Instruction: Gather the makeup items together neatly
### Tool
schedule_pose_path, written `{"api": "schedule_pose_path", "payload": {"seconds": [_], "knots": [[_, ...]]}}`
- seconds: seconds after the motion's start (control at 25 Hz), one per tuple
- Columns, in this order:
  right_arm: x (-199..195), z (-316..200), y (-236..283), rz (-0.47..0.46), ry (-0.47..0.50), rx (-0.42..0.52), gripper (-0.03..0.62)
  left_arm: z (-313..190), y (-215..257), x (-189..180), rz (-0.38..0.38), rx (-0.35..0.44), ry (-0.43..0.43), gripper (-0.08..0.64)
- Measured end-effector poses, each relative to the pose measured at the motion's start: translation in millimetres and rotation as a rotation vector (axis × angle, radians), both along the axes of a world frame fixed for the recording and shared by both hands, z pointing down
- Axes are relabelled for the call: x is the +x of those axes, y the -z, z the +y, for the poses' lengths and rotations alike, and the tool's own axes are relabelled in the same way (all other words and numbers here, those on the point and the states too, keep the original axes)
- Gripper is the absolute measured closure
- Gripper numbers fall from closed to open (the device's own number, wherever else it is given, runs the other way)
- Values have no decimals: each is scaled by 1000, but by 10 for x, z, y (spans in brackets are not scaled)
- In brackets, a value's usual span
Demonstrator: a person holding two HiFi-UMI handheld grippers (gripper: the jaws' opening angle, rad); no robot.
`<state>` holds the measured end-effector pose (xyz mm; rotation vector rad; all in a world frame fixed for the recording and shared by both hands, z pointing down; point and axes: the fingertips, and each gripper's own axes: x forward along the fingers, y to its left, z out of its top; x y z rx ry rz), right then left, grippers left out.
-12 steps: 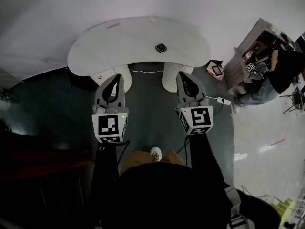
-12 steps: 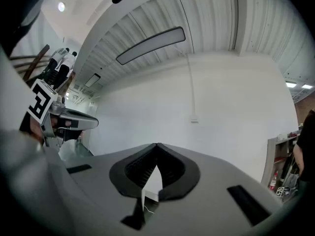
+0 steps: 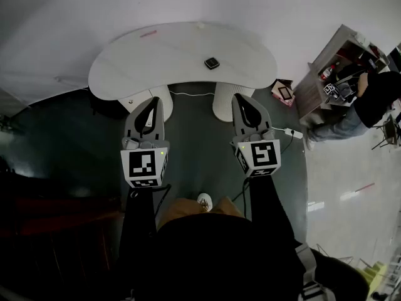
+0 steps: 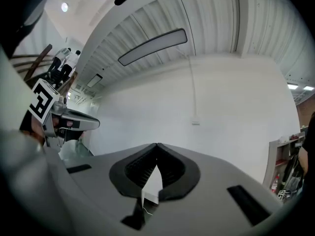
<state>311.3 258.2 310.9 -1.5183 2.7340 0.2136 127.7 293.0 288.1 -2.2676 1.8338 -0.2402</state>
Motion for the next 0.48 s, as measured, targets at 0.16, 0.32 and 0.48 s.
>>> {"api": "schedule_pose_path", "payload": {"seconds": [0.16, 0.32, 0.48], "knots": [[4, -9, 1, -4, -4, -1, 566, -7, 1, 13, 0, 1, -4, 546], [-1, -22, 0, -7, -6, -2, 566, -10, -2, 6, 0, 0, -5, 546], [-19, -28, 12, -7, -6, -1, 566, -11, 5, -16, 1, -1, -1, 546]]}}
